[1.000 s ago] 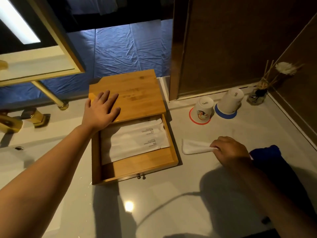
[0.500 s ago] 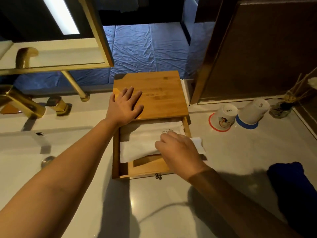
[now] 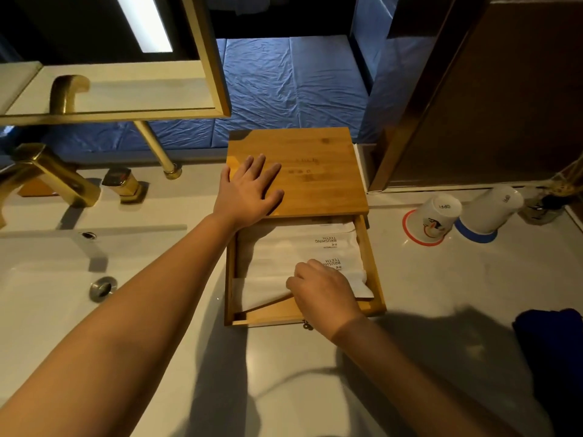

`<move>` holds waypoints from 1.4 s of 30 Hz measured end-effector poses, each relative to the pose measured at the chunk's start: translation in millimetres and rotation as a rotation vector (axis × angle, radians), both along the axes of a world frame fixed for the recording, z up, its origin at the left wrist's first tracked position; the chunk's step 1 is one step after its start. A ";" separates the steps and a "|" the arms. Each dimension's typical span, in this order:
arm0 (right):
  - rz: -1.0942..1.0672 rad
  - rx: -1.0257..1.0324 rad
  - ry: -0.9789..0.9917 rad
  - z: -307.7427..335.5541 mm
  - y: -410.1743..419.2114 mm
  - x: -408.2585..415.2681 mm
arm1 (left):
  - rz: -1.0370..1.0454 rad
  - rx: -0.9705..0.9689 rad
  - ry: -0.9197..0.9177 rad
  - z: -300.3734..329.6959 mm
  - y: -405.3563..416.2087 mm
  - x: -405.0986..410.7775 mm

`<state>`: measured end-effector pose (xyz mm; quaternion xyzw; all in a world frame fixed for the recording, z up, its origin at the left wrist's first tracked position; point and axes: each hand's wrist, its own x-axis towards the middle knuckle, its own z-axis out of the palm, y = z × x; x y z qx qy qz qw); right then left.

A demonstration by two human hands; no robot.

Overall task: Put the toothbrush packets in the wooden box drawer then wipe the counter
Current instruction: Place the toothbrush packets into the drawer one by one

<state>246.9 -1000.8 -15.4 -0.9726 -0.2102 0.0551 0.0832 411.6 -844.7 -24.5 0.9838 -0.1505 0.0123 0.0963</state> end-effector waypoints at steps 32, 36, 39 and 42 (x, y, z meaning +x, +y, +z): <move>-0.272 0.397 0.090 3.9 -38.6 -14.4 | -0.019 -0.007 0.011 -1.5 2.0 0.5; -0.571 0.951 0.242 2.2 -44.0 -65.4 | -0.019 -0.002 0.008 -1.3 1.0 1.5; -0.698 0.929 0.737 -17.4 -36.9 -77.6 | -0.021 -0.006 0.007 -1.4 1.0 1.6; -0.744 0.955 1.046 -23.3 -24.9 -65.9 | -0.018 -0.002 0.008 -0.9 1.3 1.1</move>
